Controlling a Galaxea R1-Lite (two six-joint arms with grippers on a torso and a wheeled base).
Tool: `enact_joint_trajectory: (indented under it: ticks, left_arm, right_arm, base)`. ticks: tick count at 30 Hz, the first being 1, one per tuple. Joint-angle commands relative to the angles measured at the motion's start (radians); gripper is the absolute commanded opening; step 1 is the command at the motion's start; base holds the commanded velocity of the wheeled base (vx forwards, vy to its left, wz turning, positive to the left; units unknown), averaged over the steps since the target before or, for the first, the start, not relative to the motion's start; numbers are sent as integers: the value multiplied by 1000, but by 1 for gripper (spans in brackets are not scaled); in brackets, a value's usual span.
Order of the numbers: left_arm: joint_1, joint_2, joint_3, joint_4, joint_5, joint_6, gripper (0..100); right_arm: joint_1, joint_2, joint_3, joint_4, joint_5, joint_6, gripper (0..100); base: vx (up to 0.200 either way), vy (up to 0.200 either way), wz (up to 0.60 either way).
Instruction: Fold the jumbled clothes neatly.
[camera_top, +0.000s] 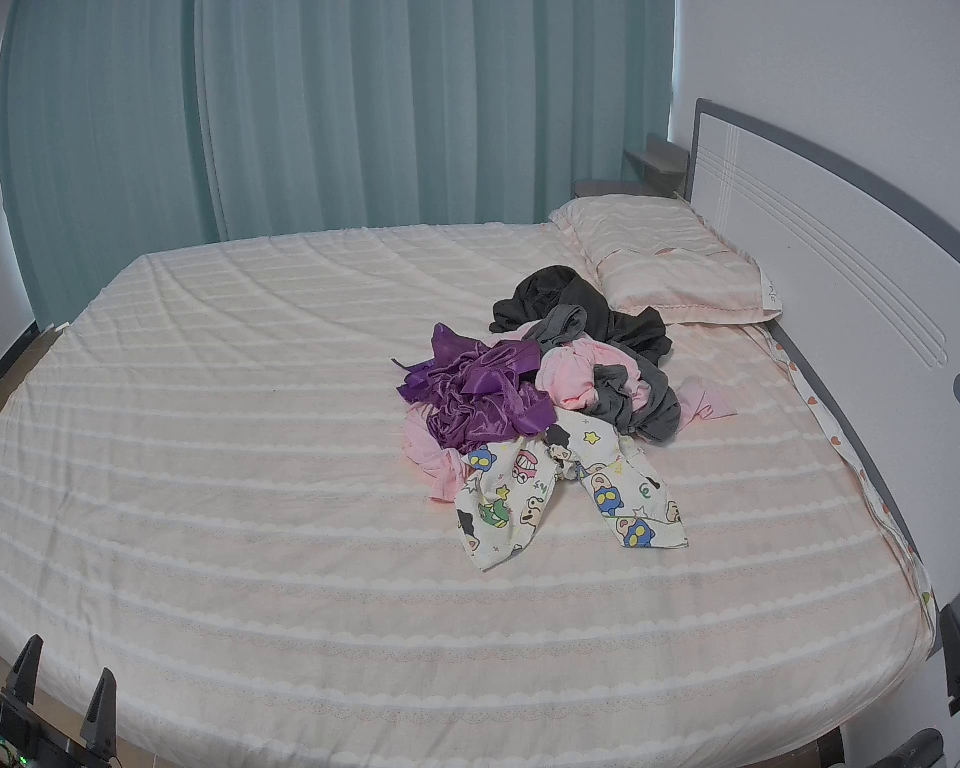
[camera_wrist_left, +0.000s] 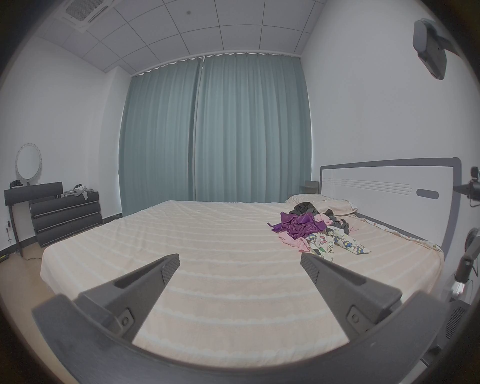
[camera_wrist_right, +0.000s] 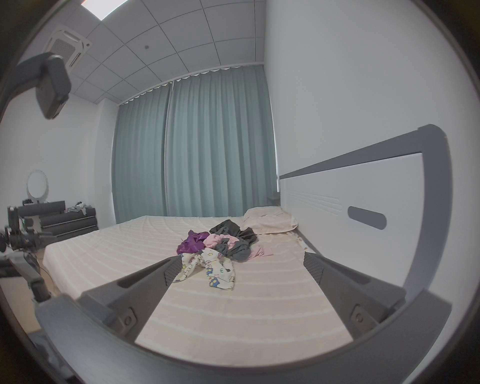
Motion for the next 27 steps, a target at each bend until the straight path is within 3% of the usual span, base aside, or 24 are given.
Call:
enact_joint_trajectory:
  ticks: [1,3,16,27]
  left_arm:
    - [1,-16,18,-1,0,-1,100]
    - [1,-16,18,-1,0,-1,100]
    - [-1,-16,16,-2,-3,-1,100]
    - [-1,-16,18,-2,-2,-7,100]
  right_arm:
    - [-19,261,-112,14,80,79,100]
    - [-2,315,-122,22,97,120,100]
    - [14,714,-145,-1,200,176,100]
    - [15,1138,-166,-260,263,234,100]
  base:
    - [0,0,0]
    - [0,0,0]
    - [0,0,0]
    - [0,0,0]
